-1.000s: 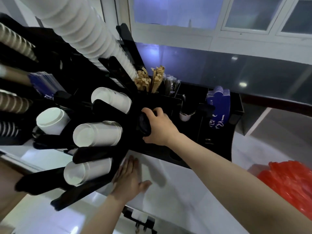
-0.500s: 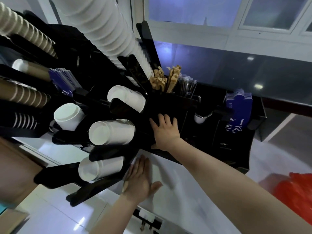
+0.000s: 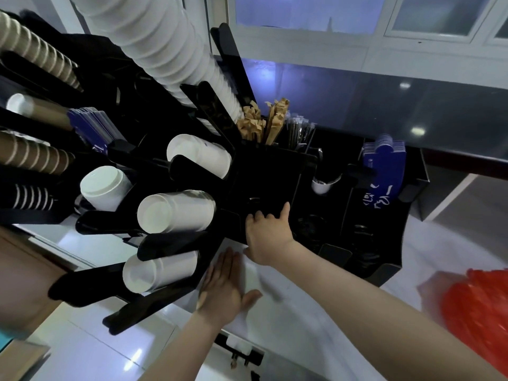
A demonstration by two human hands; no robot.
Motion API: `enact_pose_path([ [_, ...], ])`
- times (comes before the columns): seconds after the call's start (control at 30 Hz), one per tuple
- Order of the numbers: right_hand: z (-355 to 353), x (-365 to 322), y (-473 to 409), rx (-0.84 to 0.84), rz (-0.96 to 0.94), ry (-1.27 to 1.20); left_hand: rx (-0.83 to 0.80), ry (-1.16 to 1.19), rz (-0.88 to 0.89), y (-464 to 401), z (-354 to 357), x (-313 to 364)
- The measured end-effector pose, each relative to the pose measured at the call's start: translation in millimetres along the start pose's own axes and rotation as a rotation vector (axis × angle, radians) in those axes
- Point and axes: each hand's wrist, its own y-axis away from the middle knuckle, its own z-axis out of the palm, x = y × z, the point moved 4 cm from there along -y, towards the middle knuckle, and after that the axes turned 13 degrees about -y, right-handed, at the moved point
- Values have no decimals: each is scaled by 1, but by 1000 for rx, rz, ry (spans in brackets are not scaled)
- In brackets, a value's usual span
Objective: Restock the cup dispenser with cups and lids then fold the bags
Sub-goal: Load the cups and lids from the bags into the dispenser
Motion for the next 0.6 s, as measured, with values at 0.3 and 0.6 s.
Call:
enact_pose_path([
  [0.3, 4, 9, 1, -32, -41, 4, -27, -29, -35, -7, 19, -3],
  [0.6, 7, 11, 5, 3, -3, 89, -70, 23, -31, -5, 16, -1],
])
